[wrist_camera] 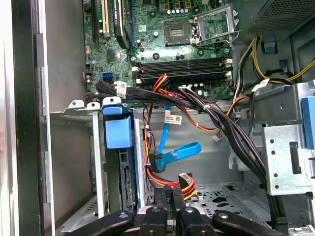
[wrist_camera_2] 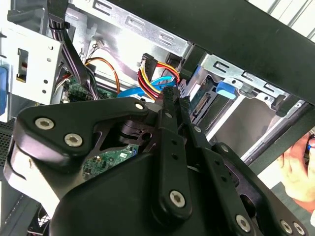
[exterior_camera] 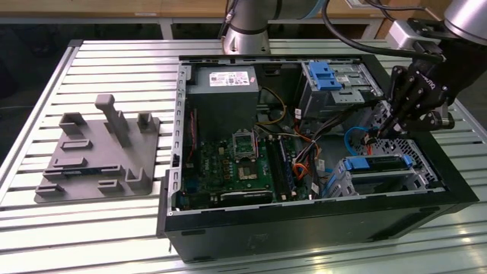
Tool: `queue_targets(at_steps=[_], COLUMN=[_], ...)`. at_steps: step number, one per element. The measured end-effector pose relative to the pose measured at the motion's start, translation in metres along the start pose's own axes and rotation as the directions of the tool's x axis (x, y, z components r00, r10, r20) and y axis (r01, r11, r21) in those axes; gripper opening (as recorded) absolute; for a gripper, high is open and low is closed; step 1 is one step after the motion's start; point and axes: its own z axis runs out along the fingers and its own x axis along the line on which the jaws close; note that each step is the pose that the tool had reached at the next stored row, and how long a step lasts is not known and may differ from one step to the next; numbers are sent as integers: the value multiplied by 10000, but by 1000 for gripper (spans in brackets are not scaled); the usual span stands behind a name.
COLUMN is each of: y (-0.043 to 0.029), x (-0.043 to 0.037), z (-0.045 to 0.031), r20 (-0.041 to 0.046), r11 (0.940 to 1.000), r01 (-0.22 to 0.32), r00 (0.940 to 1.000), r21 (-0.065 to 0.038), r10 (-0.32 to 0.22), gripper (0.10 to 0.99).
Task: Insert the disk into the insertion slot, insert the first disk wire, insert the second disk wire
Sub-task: 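Insert the first disk wire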
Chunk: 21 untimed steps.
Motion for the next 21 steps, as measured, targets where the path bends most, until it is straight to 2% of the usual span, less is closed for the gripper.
queue_targets(at_steps=[3, 6, 11, 13, 15, 21], y=[-4, -8, -15, -18, -19, -19], x=[40, 79, 144, 171, 185, 187], z=[2, 3, 4, 4, 4, 5], r20=[173, 265, 615, 723, 766, 767], r11=[10000, 10000, 10000, 10000, 10000, 10000], r01=[13, 21, 48, 56, 62, 61], r00=[9998, 9996, 9981, 9974, 9970, 9970], r21=[-17, -25, -60, -71, -75, -74], r10=[-12, -20, -44, -51, -56, -55], gripper=[165, 165, 165, 165, 165, 165])
